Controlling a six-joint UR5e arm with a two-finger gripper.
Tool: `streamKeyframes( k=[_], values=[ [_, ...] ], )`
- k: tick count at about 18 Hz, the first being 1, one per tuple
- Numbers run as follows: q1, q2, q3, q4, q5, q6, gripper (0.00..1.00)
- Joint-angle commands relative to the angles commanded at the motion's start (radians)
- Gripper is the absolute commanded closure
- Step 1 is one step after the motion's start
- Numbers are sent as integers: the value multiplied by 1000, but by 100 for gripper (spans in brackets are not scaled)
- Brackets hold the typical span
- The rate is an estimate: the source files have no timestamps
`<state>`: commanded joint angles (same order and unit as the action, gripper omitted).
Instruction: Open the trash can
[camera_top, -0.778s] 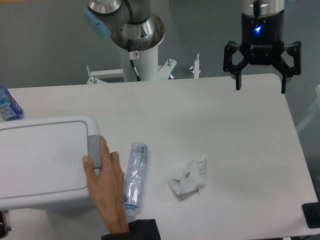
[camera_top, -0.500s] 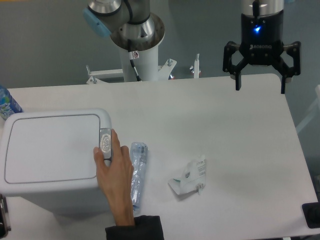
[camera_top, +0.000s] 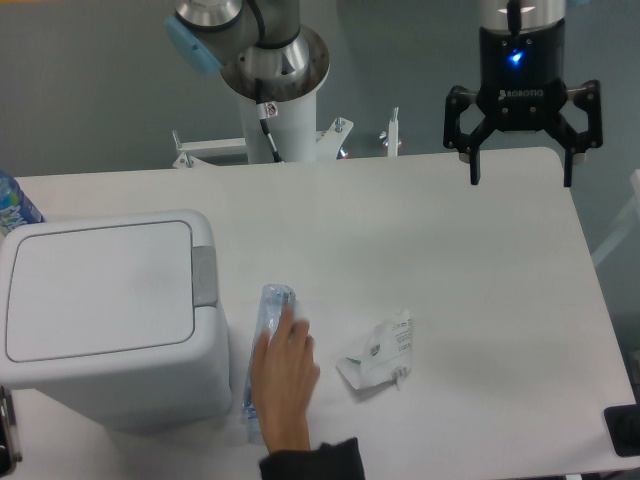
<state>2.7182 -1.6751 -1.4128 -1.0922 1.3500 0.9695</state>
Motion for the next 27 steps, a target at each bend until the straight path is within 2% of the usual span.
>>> streamKeyframes(
  k=[5,13,18,27],
  values=[
    [-21,14,0,0,-26,-6,0],
    [-87,9,9,15,-25,-161,0],
    [-141,5,3,51,-25,-306,0],
    [-250,-24,0,52,-23,-546,0]
  ],
)
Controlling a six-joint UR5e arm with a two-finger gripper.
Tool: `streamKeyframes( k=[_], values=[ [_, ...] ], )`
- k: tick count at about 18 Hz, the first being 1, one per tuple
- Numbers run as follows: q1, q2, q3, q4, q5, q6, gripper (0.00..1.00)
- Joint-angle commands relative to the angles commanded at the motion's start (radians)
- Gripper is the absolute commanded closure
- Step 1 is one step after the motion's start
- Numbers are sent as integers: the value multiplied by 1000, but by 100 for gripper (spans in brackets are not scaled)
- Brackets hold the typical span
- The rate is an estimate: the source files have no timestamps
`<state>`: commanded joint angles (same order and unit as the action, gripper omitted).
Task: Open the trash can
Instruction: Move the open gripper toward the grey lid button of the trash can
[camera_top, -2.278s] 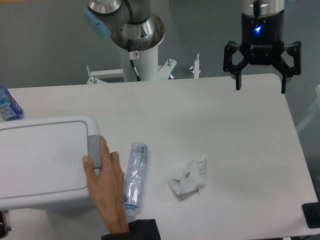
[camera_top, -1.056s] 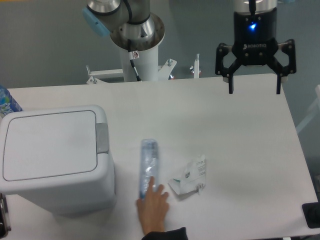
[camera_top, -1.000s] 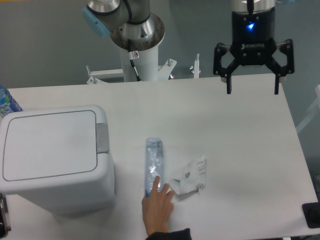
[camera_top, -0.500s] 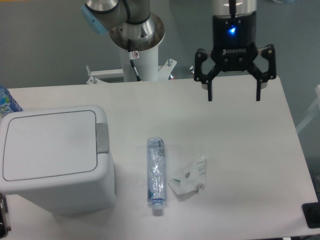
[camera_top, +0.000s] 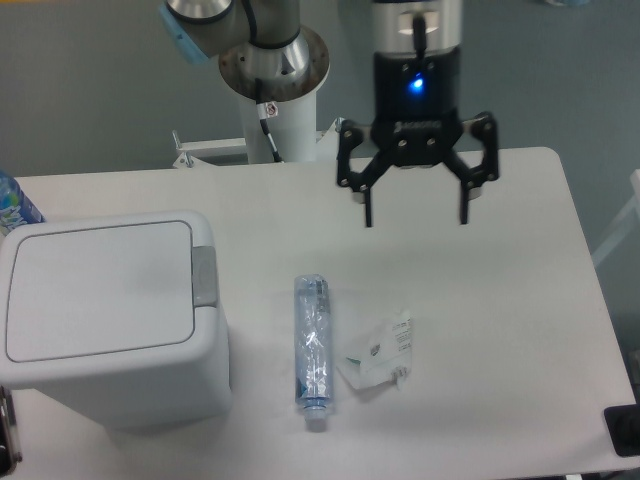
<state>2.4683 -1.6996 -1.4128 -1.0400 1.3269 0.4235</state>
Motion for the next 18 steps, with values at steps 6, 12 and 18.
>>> streamKeyframes(
  k=[6,12,18],
  values=[
    [-35,-11,0,2,0,-95,0],
    [-60,-18,-2,34,-3,-222,0],
    [-65,-23,-3,31,-87,-405,0]
  ],
)
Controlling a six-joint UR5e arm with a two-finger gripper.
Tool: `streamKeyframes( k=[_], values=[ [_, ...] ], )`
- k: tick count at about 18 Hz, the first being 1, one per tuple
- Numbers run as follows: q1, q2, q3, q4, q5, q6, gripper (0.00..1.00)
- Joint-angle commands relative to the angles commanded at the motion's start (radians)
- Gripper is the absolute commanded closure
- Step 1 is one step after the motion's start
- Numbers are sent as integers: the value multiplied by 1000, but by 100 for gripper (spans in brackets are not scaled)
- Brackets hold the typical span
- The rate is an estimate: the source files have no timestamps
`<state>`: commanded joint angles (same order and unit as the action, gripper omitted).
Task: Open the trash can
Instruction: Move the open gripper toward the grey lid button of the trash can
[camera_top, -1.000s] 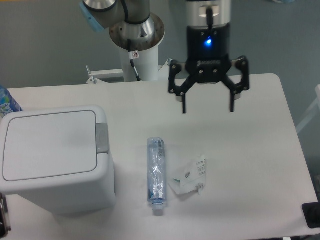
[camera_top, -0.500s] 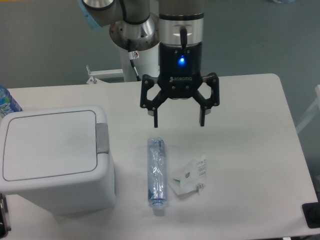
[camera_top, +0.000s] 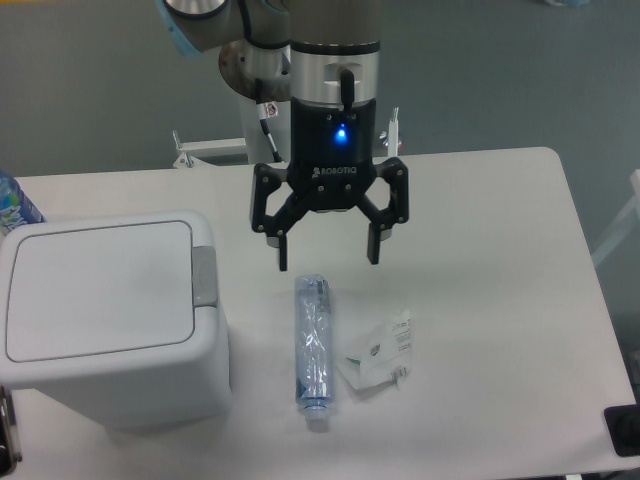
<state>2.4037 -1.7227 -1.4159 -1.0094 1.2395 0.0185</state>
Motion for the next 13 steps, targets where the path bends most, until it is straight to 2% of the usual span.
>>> streamKeyframes(
  k=[4,9,13],
  values=[
    [0,-3,-6,-9,-3,-21,0],
    [2,11,-66,-25,-18,-46,0],
    [-2,5,-78,-23,-18,-46,0]
  ],
)
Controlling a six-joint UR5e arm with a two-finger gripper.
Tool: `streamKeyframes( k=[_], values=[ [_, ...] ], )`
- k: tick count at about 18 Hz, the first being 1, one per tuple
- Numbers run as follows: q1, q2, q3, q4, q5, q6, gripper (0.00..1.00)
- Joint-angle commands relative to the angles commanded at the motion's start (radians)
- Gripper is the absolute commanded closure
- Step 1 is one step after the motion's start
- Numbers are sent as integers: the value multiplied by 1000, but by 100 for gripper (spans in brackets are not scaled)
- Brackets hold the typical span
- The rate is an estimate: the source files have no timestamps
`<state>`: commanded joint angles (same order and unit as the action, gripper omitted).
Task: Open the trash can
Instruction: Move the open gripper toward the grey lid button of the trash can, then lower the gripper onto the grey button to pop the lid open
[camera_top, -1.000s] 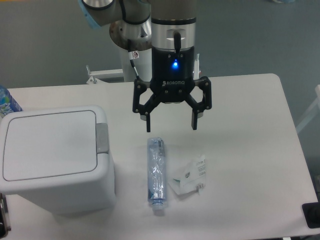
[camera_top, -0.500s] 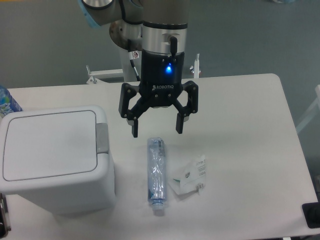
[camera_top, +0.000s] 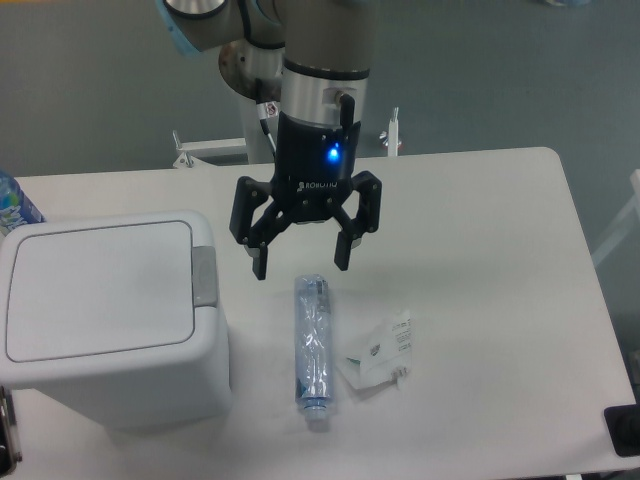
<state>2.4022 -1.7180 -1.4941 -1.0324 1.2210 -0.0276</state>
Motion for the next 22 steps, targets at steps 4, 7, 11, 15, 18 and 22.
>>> streamKeyframes(
  k=[4,7,11,15,18,22],
  values=[
    [-3,-3,-12,0,-2,3,0],
    [-18,-3,-28,9,3,3,0],
    [-21,-2,-43,14,5,6,0],
    [-37,-5,-43,17,5,9,0],
    [-44,-6,-49,17,5,9,0],
    [-54,-6,-55,18,5,9,0]
  ],
)
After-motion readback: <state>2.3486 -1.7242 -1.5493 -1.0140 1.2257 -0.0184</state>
